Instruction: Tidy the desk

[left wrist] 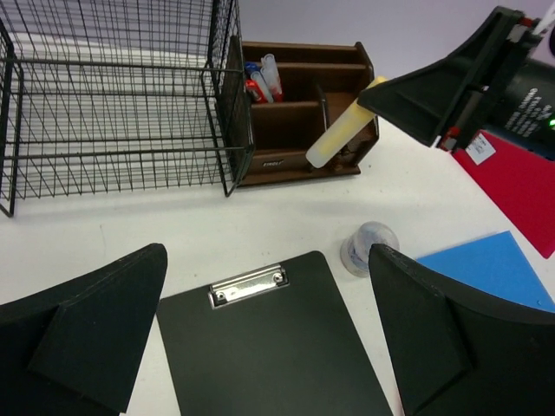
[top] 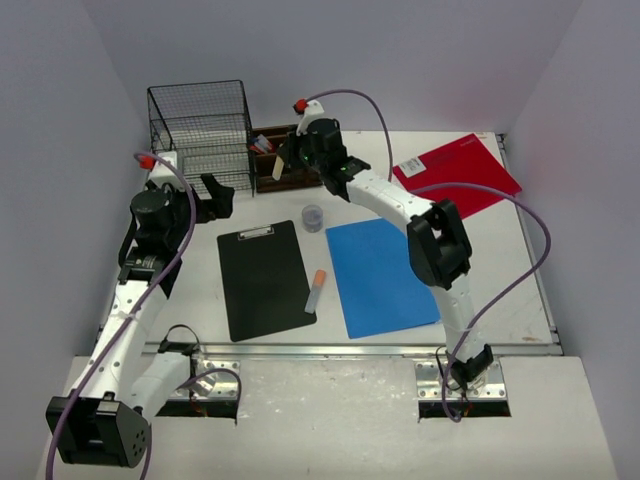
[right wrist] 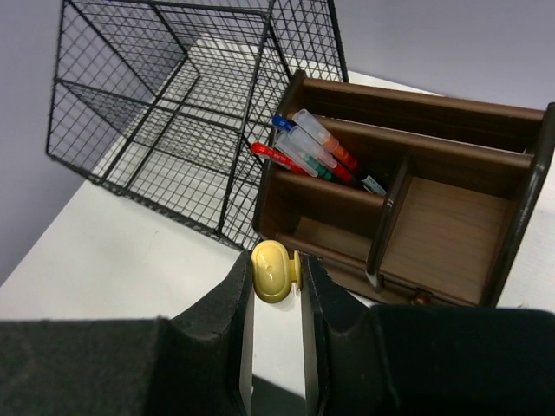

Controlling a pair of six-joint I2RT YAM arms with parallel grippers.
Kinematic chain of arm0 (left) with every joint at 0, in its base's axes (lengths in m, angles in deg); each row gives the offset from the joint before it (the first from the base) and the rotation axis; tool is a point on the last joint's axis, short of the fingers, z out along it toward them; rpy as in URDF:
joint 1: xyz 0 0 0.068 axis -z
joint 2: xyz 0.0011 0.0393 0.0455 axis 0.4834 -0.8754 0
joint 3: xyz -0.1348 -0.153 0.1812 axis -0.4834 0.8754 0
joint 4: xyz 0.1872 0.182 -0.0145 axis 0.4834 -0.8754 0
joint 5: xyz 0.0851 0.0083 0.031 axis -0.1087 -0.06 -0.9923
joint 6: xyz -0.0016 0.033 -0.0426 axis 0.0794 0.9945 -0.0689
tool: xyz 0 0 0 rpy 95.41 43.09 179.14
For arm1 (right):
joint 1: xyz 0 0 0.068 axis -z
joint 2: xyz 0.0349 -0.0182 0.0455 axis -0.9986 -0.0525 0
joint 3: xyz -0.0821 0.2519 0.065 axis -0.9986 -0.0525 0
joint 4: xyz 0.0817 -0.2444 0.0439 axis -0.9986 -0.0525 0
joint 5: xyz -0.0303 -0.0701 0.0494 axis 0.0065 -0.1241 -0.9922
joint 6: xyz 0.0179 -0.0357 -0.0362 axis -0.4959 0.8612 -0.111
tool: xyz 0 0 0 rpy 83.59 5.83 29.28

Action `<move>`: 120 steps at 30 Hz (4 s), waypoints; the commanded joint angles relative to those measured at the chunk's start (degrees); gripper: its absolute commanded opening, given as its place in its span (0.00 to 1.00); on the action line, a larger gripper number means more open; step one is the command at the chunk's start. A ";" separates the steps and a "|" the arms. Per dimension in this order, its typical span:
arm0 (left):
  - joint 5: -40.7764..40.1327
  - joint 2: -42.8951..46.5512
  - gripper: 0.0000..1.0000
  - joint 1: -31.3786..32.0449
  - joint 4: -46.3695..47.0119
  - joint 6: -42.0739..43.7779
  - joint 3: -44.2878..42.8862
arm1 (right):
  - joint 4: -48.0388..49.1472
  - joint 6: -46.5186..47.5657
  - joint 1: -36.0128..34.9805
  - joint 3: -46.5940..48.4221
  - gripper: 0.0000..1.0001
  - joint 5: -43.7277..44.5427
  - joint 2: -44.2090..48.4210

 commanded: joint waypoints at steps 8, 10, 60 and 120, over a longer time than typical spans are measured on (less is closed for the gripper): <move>-1.21 2.83 1.00 -0.38 0.26 -4.36 2.98 | 13.68 0.74 -2.26 5.01 0.00 18.60 -6.88; -1.04 3.07 1.00 -0.38 0.34 -4.48 3.53 | 14.86 0.72 -2.45 5.51 0.00 19.71 -7.88; 1.48 4.86 1.00 -2.96 -0.28 -3.71 7.32 | 29.24 19.63 -0.64 -13.32 0.54 9.63 11.20; -2.46 6.98 1.00 -3.11 -0.84 -2.76 12.87 | -35.10 -22.19 -8.97 -21.98 0.00 0.36 14.62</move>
